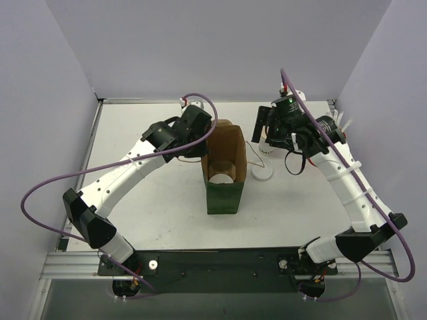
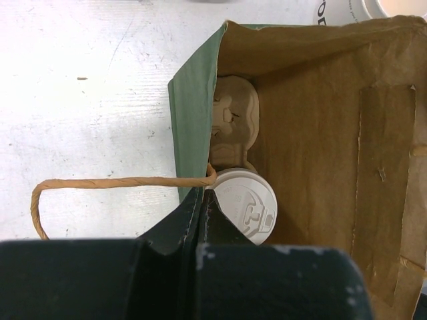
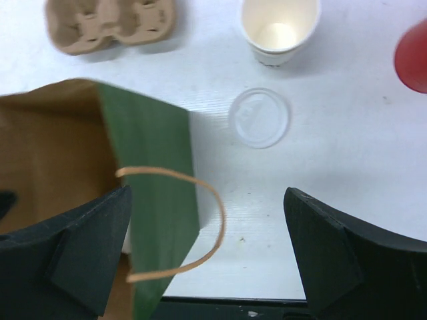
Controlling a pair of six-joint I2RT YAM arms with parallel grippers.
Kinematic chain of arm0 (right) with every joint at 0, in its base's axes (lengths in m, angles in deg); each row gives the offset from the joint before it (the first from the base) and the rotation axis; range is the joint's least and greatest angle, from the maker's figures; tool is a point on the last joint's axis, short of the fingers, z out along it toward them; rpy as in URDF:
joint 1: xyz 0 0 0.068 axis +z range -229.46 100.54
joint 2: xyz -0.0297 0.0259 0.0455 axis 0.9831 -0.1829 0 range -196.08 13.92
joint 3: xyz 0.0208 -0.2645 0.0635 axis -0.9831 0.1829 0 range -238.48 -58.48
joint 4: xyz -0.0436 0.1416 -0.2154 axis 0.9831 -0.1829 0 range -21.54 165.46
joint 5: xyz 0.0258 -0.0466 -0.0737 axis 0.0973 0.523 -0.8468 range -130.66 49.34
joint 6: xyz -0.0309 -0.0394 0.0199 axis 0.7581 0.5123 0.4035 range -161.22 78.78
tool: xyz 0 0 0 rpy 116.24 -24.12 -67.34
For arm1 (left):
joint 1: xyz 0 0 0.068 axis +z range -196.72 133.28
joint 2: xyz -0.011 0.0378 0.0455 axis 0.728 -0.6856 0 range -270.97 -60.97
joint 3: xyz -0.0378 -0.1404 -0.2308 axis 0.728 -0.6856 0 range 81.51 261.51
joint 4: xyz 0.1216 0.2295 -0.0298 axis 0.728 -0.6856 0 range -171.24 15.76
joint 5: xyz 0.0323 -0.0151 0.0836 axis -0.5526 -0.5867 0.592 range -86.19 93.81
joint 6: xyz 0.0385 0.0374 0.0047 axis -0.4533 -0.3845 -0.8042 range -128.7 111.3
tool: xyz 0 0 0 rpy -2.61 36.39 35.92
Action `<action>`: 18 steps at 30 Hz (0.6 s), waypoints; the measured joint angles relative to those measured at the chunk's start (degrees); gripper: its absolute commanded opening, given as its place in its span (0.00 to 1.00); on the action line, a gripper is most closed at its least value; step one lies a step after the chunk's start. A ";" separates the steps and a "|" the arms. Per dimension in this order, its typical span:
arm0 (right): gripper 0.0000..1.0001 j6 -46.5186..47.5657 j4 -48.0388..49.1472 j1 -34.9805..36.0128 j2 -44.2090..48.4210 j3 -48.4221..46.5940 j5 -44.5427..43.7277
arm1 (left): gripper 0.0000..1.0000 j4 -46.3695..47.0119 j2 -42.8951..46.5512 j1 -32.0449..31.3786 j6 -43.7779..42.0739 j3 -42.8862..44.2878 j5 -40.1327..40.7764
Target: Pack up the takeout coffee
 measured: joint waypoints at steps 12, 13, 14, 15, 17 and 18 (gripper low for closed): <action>0.87 0.37 4.85 -16.52 1.22 12.76 -0.68 | 0.29 0.87 2.01 2.10 -2.38 -2.73 -2.16; 0.87 0.46 5.01 -17.31 1.27 12.90 -0.76 | 0.31 1.11 2.47 2.32 -2.86 -3.19 -2.62; 0.86 0.57 5.35 -17.99 1.29 12.92 -0.83 | 0.36 1.64 3.08 2.67 -3.19 -3.82 -3.23; 0.86 0.72 5.77 -18.58 1.36 12.92 -0.94 | 0.38 2.12 3.61 2.95 -3.32 -4.37 -3.80; 0.85 1.11 6.47 -19.63 1.38 12.92 -1.27 | 0.42 3.82 5.07 3.78 -4.11 -6.05 -5.29; 0.84 1.33 6.78 -20.13 1.38 12.92 -1.49 | 0.45 4.48 5.73 4.28 -4.44 -6.75 -6.05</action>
